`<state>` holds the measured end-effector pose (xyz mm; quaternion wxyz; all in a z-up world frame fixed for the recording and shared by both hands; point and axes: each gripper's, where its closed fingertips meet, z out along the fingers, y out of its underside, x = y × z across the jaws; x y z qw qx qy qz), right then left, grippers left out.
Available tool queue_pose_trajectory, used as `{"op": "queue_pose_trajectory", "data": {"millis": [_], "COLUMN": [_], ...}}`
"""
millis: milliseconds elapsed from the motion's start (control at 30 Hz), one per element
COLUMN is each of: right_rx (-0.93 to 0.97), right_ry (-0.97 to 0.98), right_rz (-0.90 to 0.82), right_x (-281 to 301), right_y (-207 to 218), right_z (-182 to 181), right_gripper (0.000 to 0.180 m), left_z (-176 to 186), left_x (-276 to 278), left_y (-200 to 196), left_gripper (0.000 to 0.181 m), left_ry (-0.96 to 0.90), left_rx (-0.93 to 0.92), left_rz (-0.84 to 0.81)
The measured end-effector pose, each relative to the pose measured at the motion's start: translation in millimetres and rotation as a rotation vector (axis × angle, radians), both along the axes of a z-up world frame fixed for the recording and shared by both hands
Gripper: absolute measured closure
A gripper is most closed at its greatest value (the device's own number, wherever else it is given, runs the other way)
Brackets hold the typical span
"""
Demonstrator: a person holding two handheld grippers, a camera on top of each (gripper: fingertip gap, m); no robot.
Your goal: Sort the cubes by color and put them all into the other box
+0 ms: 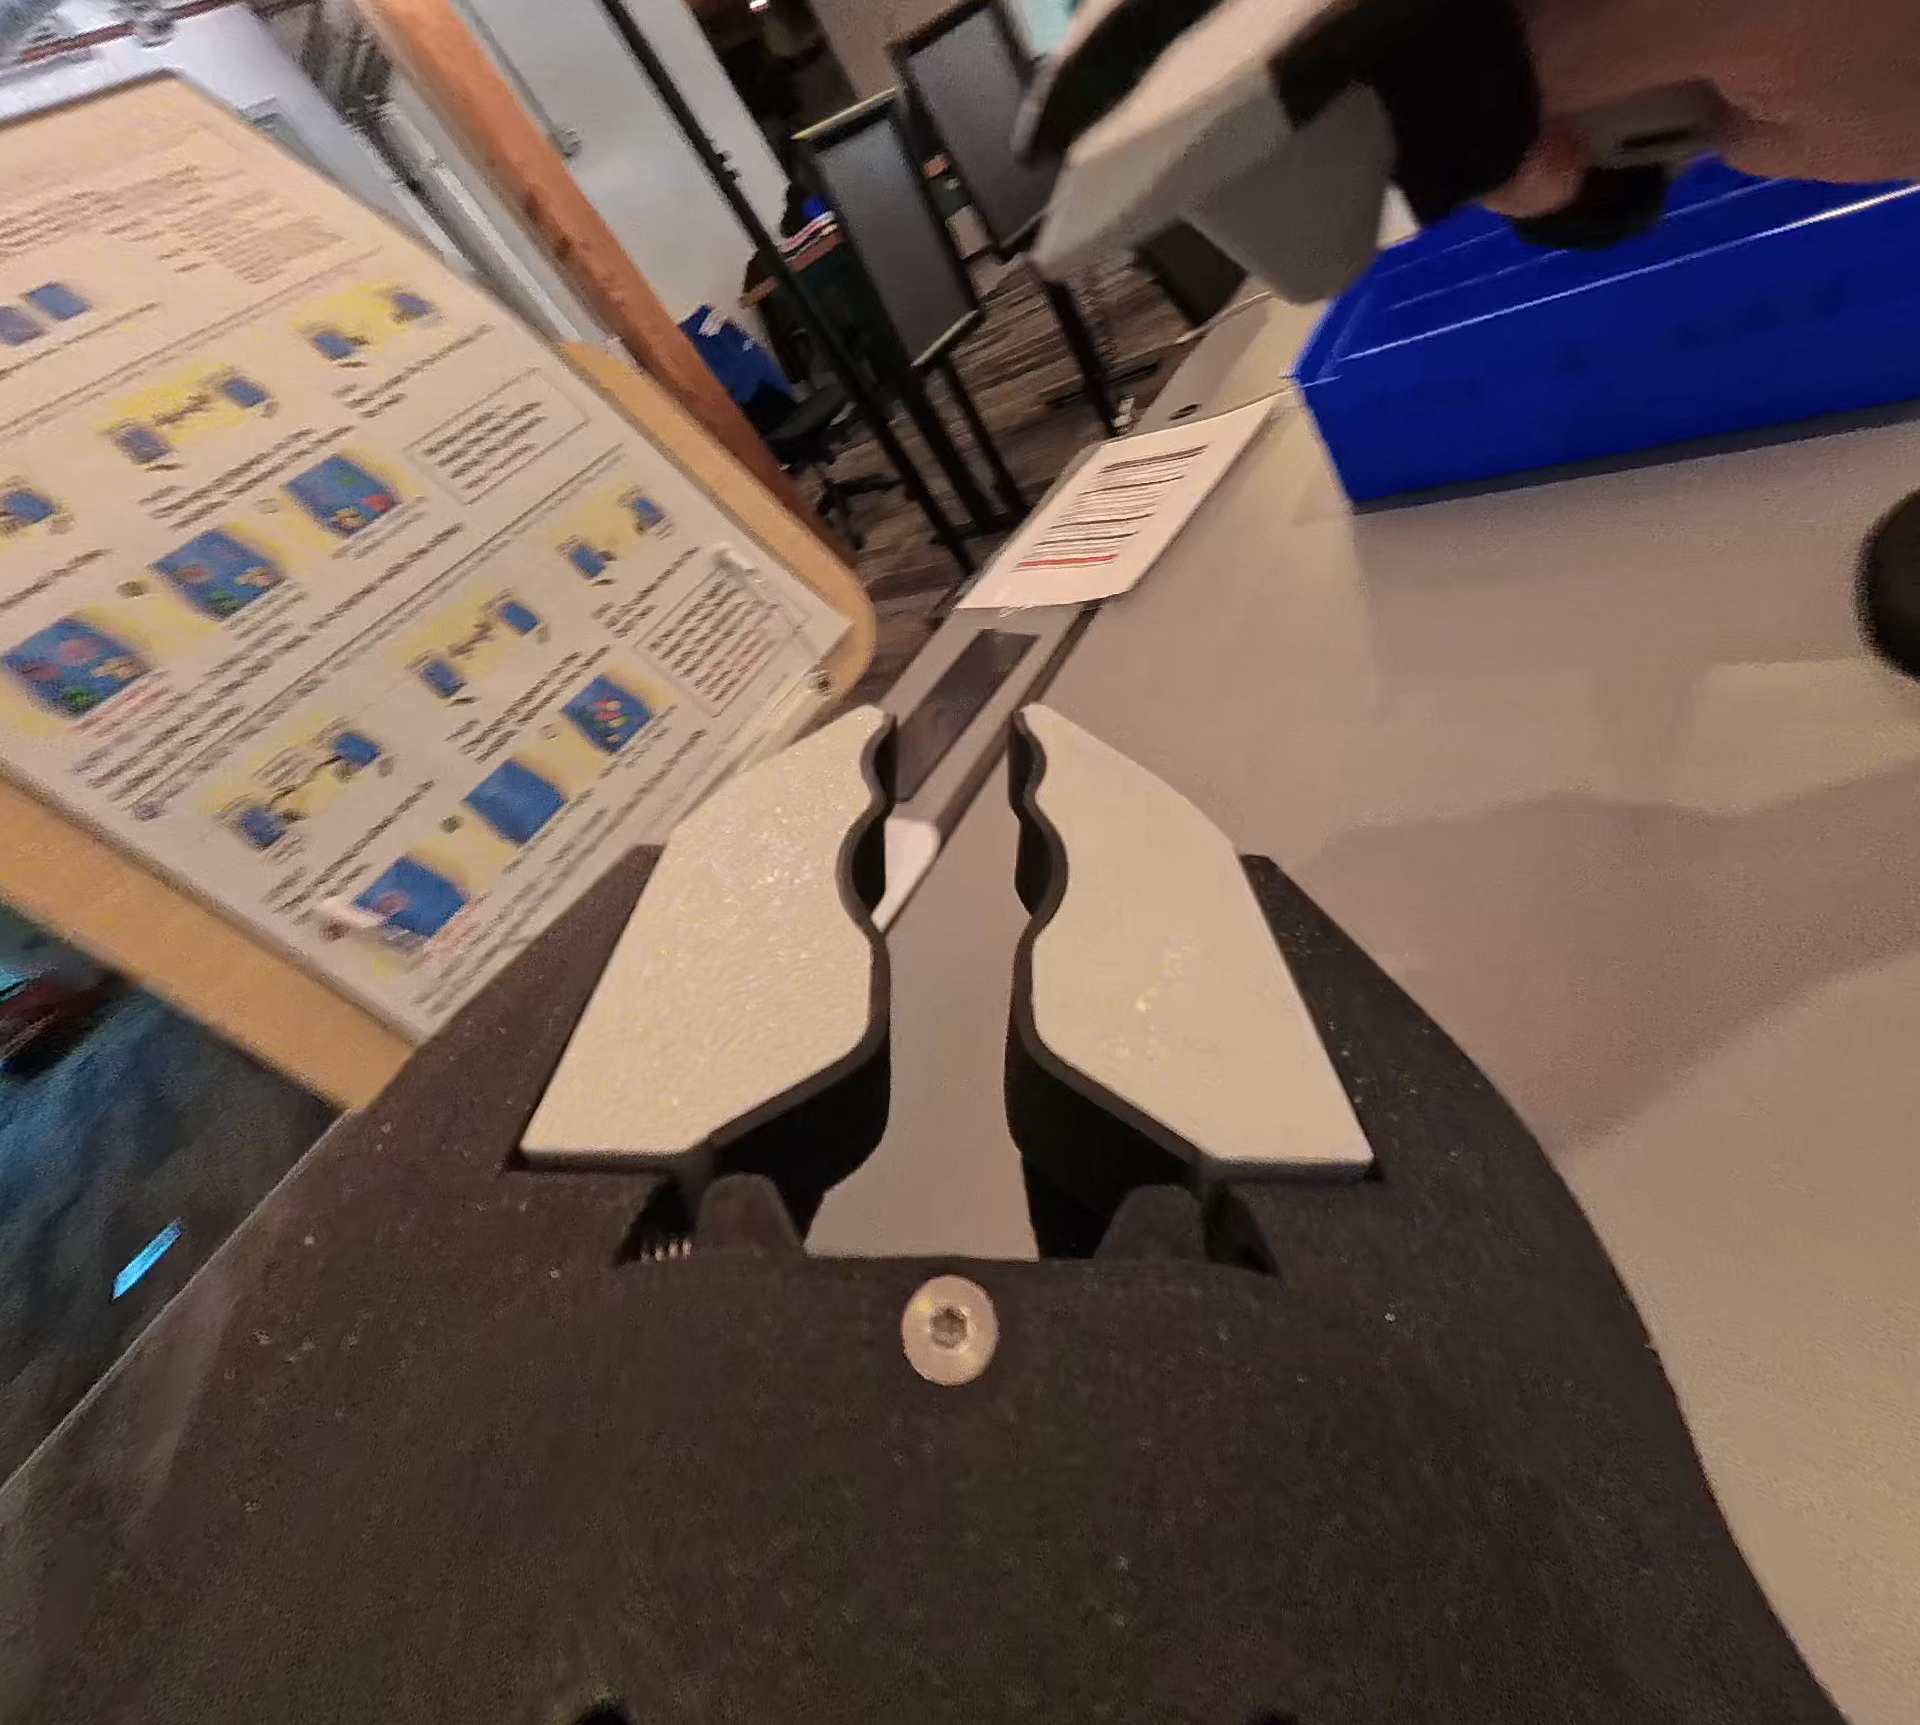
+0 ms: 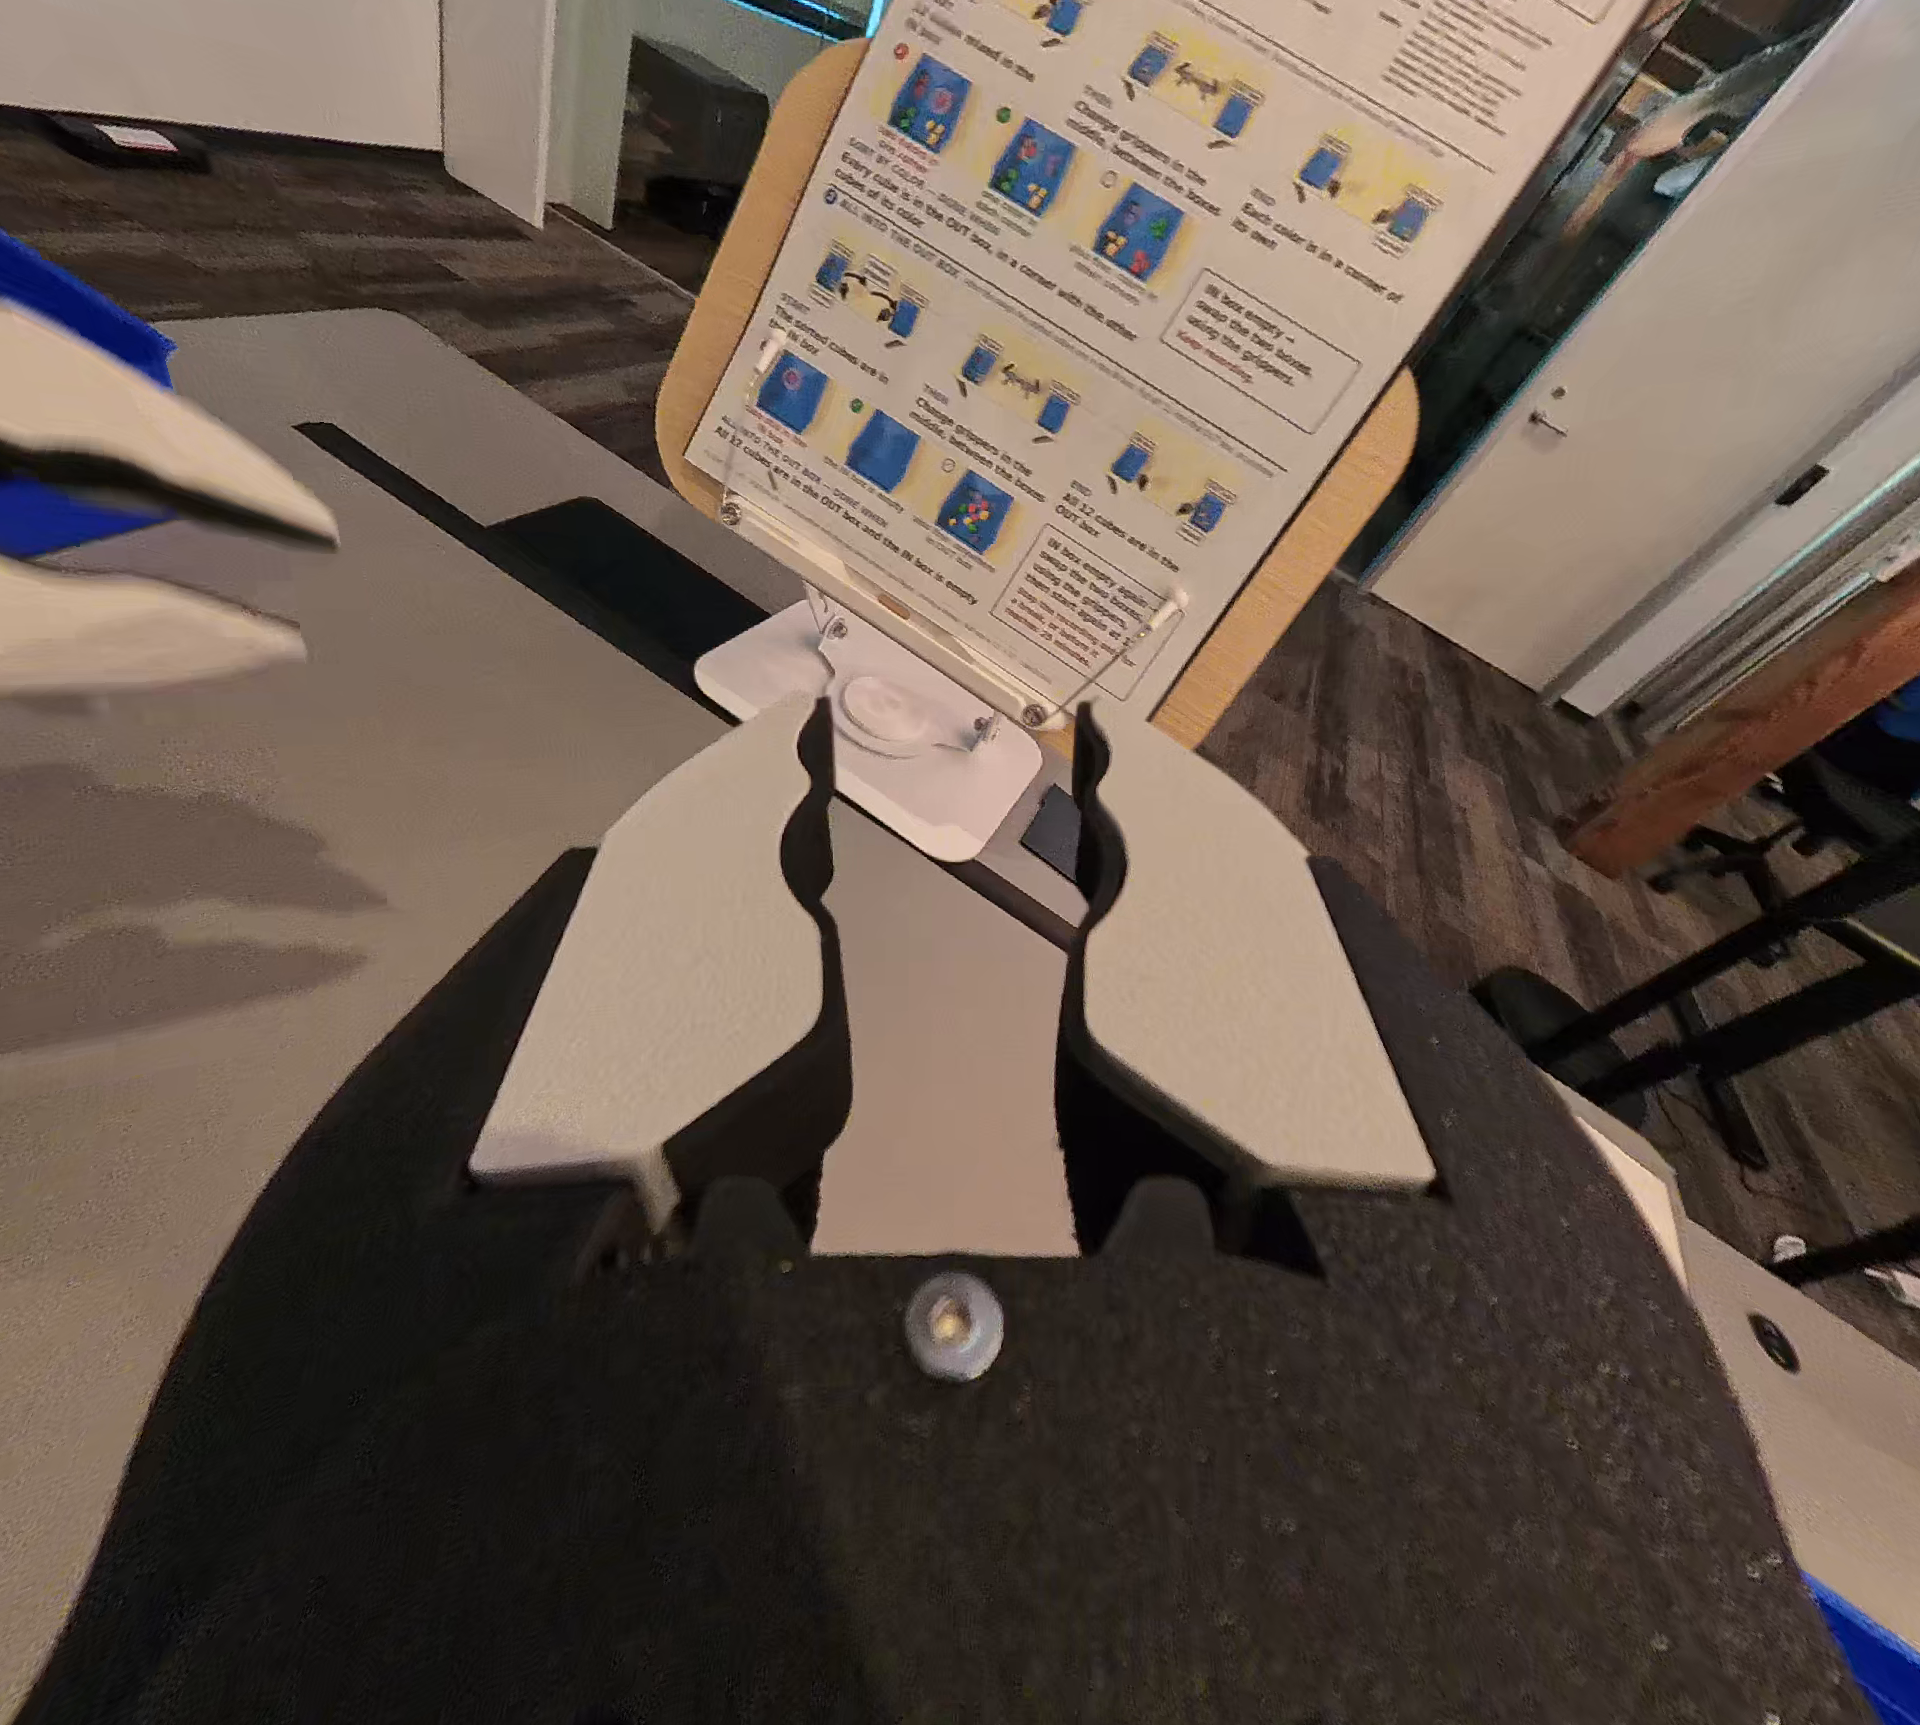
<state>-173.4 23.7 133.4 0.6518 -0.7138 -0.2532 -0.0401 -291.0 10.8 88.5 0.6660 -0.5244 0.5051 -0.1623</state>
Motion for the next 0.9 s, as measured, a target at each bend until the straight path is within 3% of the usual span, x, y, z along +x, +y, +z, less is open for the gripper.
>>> {"op": "queue_pose_trajectory", "data": {"millis": [167, 267, 433, 600, 700, 800, 900], "right_rx": [-0.019, -0.061, -0.119, -0.175, -0.23, -0.241, -0.24], "right_ry": [-0.035, -0.04, -0.037, -0.022, -0.007, -0.008, -0.019], "right_rz": [0.009, 0.043, 0.083, 0.109, 0.11, 0.081, 0.041], "right_x": [-11, -17, -18, -17, -14, -7, 3], "right_y": [7, 10, 15, 21, 26, 29, 31], "right_z": [-25, -37, -45, -53, -61, -63, -64], "right_gripper": [0.13, 0.129, 0.129, 0.129, 0.128, 0.127, 0.126], "left_z": [44, 43, -4, -81, -117, -146, -172], "left_x": [-87, -159, -272, -342, -370, -401, -386], "left_y": [15, 18, 12, 12, 40, 66, 63], "left_gripper": [0.161, 0.162, 0.162, 0.161, 0.164, 0.179, 0.172], "left_ry": [-0.017, 0.047, 0.283, 0.585, 0.552, 0.355, 0.187], "left_rx": [0.016, -0.055, -0.267, -0.405, -0.575, -0.824, -1.17], "left_rz": [0.323, 0.479, 0.616, 0.63, 0.782, 1.09, 1.048]}}
